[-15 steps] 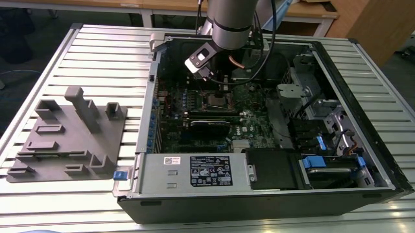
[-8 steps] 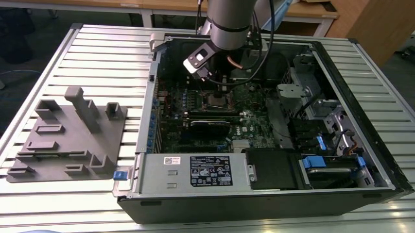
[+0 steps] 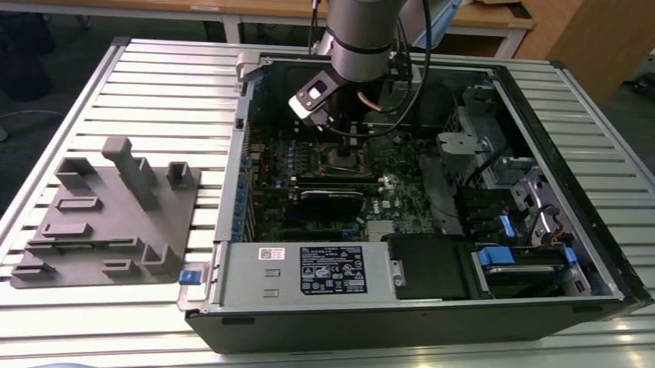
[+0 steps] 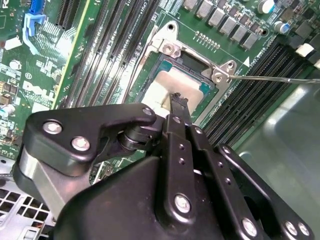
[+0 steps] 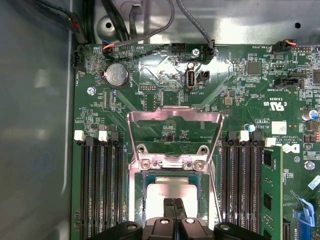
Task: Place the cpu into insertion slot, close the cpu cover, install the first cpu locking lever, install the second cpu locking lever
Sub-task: 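Place the cpu into insertion slot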
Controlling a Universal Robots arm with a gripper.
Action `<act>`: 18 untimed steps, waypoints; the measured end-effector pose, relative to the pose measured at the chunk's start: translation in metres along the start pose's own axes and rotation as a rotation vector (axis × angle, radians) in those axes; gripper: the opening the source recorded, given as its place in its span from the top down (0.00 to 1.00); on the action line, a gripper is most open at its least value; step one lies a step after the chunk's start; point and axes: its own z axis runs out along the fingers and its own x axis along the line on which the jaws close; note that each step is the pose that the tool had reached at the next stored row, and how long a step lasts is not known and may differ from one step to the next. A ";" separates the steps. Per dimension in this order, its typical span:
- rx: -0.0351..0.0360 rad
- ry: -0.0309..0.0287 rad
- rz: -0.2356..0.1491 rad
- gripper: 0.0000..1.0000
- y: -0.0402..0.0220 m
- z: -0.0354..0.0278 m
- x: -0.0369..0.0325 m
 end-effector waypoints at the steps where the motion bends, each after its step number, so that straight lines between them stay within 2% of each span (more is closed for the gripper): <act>1: -0.0018 0.0021 -0.001 0.89 0.0000 0.0008 0.0000; 3: -0.0037 0.0034 -0.002 0.89 -0.0004 0.0015 0.0000; 18: -0.0038 0.0034 -0.002 0.89 -0.0005 0.0036 -0.0001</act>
